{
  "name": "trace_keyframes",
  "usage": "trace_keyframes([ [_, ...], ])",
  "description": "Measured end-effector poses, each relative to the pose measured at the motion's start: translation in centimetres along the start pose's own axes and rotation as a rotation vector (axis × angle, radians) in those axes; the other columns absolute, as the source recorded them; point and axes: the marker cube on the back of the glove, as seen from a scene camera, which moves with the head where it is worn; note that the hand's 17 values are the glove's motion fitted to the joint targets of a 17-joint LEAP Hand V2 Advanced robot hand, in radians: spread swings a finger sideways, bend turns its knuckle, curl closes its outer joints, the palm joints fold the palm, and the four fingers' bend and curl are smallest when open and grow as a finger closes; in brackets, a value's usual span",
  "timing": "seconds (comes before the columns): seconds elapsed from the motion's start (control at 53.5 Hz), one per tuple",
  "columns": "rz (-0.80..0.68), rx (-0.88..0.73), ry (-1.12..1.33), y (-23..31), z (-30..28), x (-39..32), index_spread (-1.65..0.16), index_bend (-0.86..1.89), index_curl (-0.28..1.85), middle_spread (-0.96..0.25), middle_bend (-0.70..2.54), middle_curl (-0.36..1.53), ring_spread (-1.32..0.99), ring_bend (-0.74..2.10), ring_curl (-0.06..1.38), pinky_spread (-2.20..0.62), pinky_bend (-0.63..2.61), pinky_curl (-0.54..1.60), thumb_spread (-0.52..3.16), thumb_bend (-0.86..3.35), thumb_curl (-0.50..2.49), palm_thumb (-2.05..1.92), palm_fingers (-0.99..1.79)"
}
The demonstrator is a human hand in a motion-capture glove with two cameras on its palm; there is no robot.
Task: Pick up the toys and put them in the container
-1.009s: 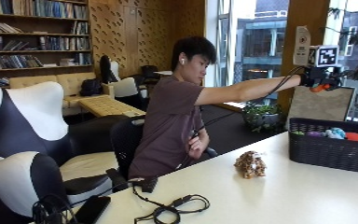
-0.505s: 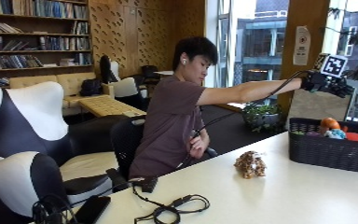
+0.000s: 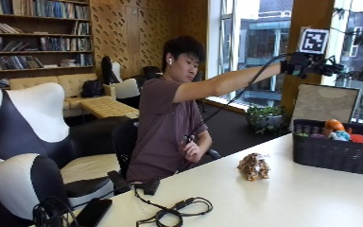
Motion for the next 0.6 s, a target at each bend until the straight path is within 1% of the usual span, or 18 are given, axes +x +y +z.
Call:
trace_keyframes([
  [0.019, 0.01, 0.01, 0.027, 0.5, -0.3, 1.2, -0.24, 0.07, 0.17, -0.02, 0.09, 0.26, 0.06, 0.19, 0.38, 0.07, 0.72, 0.48, 1.07, -0.08, 0.27, -0.1, -0.3],
  [0.075, -0.031, 0.04, 0.058, 2.5, -1.6, 4.7, -0.24, 0.08, 0.17, -0.03, 0.09, 0.25, 0.06, 0.19, 0.38, 0.07, 0.72, 0.47, 1.07, -0.07, 0.26, -0.09, -0.3],
  [0.15, -0.128, 0.07, -0.06, 5.4, -3.6, 7.7, -0.24, 0.08, 0.16, -0.03, 0.1, 0.24, 0.06, 0.19, 0.38, 0.07, 0.72, 0.46, 1.08, -0.07, 0.25, -0.09, -0.28],
  [0.262, -0.074, 0.107, -0.035, 8.3, -4.4, 13.8, -0.25, 0.09, 0.16, -0.02, 0.11, 0.23, 0.05, 0.19, 0.38, 0.07, 0.71, 0.45, 1.09, -0.06, 0.24, -0.08, -0.26],
  [0.299, -0.02, 0.107, -0.042, 8.8, -4.2, 15.2, -0.25, 0.09, 0.16, -0.02, 0.11, 0.22, 0.06, 0.19, 0.38, 0.07, 0.72, 0.45, 1.1, -0.06, 0.24, -0.07, -0.25],
  [0.336, 0.05, 0.104, -0.023, 9.1, -3.6, 16.5, -0.25, 0.08, 0.16, -0.02, 0.11, 0.22, 0.06, 0.2, 0.38, 0.07, 0.72, 0.44, 1.1, -0.06, 0.24, -0.07, -0.24],
  [0.374, 0.073, 0.101, 0.001, 9.4, -2.8, 17.6, -0.25, 0.09, 0.15, -0.03, 0.11, 0.22, 0.05, 0.2, 0.38, 0.07, 0.73, 0.44, 1.1, -0.06, 0.24, -0.07, -0.24],
  [0.449, 0.061, 0.076, -0.003, 10.3, -0.4, 19.3, -0.25, 0.08, 0.15, -0.03, 0.11, 0.21, 0.05, 0.21, 0.38, 0.07, 0.73, 0.43, 1.11, -0.06, 0.24, -0.07, -0.23],
  [0.523, -0.036, 0.049, -0.001, 10.9, 2.6, 20.3, -0.25, 0.09, 0.15, -0.03, 0.12, 0.21, 0.05, 0.22, 0.39, 0.07, 0.73, 0.43, 1.11, -0.06, 0.23, -0.07, -0.23],
  [0.598, -0.038, 0.024, 0.005, 11.1, 5.2, 20.4, -0.25, 0.08, 0.15, -0.03, 0.12, 0.21, 0.05, 0.22, 0.39, 0.07, 0.73, 0.42, 1.11, -0.06, 0.23, -0.07, -0.23],
])
